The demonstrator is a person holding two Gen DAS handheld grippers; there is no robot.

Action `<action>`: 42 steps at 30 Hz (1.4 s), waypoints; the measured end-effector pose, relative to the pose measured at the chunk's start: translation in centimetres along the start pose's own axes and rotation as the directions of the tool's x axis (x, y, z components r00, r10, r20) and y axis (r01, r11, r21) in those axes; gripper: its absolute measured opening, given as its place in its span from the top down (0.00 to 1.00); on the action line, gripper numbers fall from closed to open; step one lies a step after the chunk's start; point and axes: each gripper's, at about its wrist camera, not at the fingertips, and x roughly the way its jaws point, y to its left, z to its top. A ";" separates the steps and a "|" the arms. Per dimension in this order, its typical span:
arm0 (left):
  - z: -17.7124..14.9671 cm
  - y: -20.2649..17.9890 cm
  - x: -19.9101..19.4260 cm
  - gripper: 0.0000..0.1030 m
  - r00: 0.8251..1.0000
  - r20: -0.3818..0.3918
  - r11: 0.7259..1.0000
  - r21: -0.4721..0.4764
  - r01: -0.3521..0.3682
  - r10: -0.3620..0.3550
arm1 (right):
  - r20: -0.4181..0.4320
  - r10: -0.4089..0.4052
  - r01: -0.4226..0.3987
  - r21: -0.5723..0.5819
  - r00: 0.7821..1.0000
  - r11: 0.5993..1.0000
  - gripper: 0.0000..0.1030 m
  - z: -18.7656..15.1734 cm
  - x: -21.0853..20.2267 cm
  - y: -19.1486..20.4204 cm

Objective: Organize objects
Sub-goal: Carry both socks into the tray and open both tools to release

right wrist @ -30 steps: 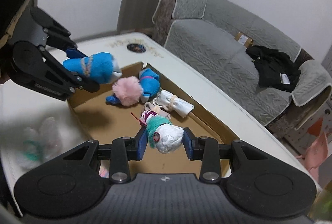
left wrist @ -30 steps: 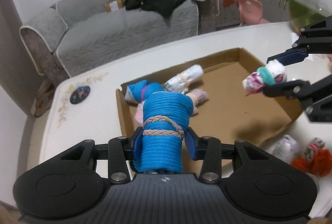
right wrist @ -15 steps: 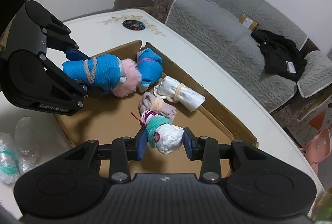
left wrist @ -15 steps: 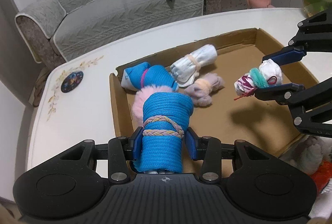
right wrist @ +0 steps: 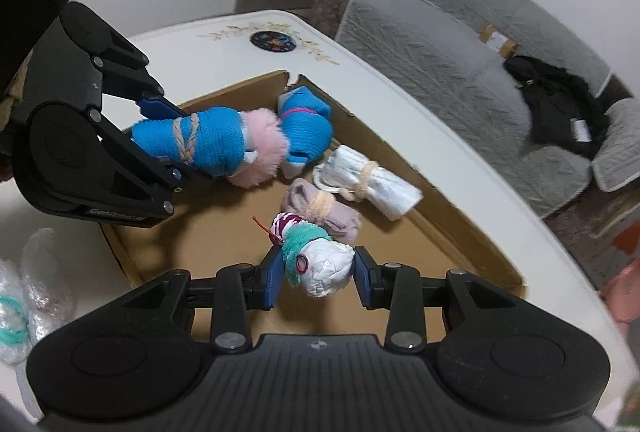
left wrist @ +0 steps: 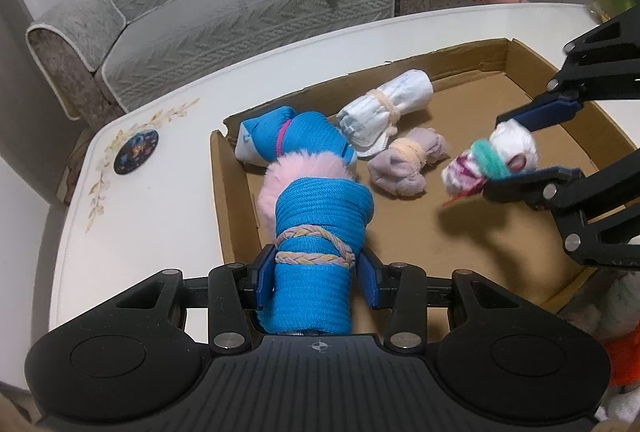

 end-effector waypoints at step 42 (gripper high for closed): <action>-1.3 -0.6 -4.2 0.16 0.996 0.084 0.999 -0.040 0.006 -0.003 | -0.066 -0.061 0.065 0.060 0.996 0.996 0.22 0.0 0.0 0.3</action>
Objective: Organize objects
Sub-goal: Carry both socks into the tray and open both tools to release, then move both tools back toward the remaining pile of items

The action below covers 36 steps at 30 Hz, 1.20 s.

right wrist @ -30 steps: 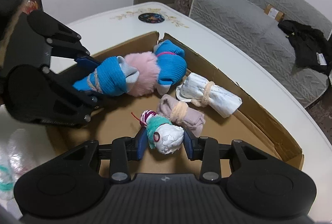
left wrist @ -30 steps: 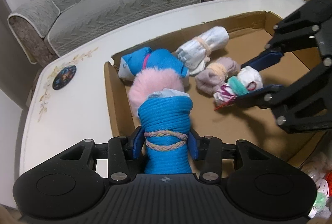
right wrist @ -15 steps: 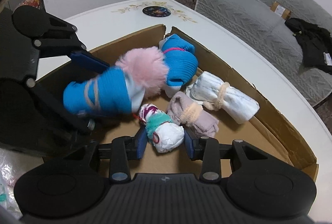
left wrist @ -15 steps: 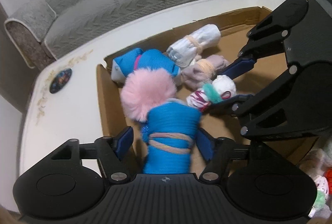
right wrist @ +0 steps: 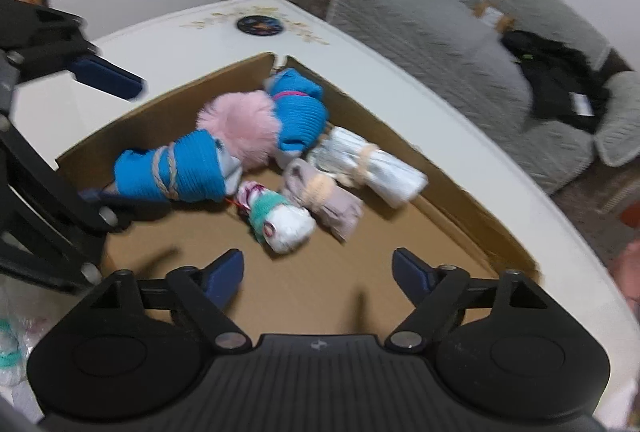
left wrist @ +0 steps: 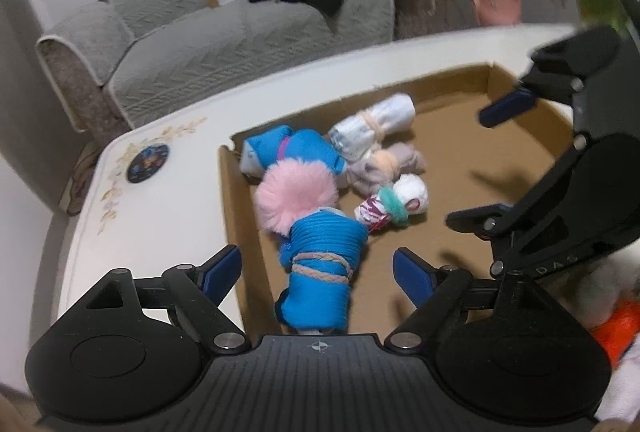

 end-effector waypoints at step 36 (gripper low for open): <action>-7.7 -2.0 -10.4 0.15 0.996 0.089 0.997 -0.070 0.030 -0.024 | 0.109 -0.221 0.227 -0.042 0.969 0.973 0.17 -3.5 -9.3 5.9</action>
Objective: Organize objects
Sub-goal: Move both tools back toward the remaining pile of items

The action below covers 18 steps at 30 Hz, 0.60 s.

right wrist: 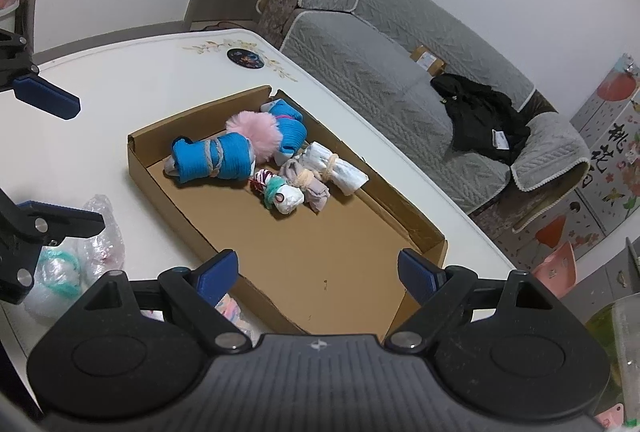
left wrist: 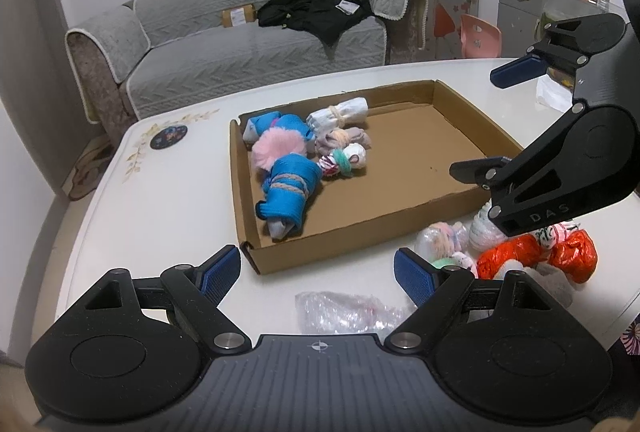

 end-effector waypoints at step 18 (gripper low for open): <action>-5.5 -0.9 -3.1 0.11 1.000 -0.003 0.998 -0.063 -0.003 0.003 | 0.222 0.336 -0.356 0.055 0.915 0.933 0.21 -10.6 -6.8 -0.2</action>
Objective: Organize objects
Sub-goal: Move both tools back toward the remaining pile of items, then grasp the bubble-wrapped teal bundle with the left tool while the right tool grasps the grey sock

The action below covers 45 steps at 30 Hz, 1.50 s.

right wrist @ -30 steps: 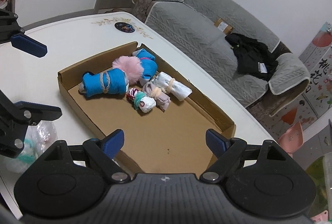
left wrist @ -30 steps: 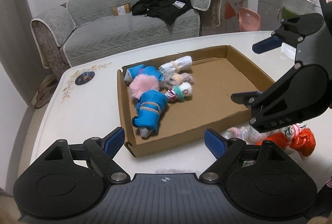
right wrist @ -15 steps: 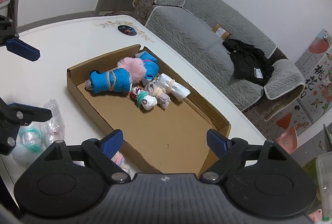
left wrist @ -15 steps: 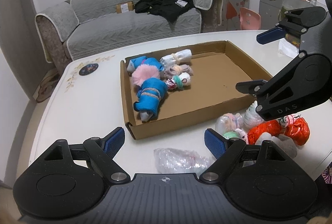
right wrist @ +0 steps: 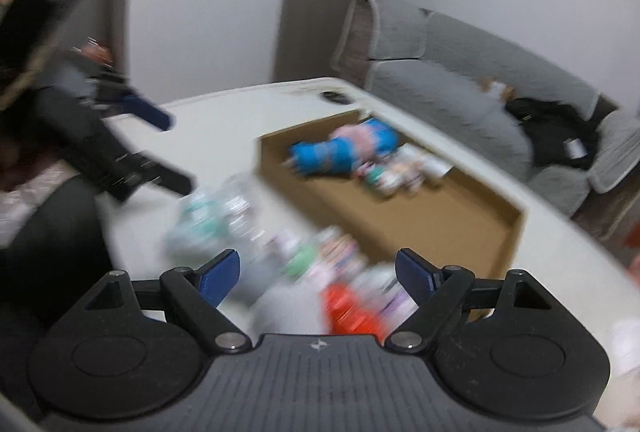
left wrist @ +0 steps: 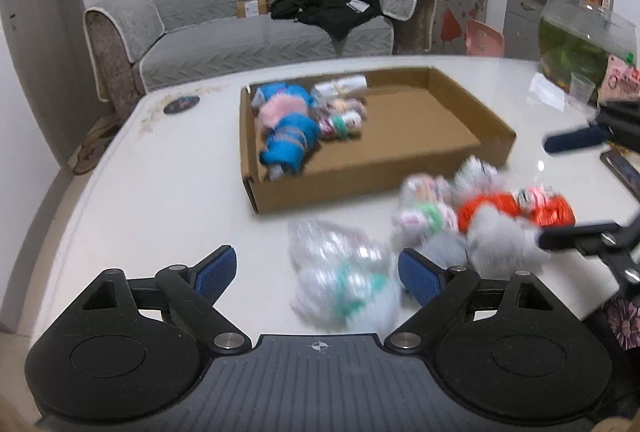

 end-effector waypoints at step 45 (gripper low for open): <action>-2.1 -2.5 6.7 0.26 0.994 -0.098 0.998 -0.023 -0.058 0.055 | -0.102 0.005 0.006 0.104 0.995 0.995 0.48 -4.9 4.3 -0.9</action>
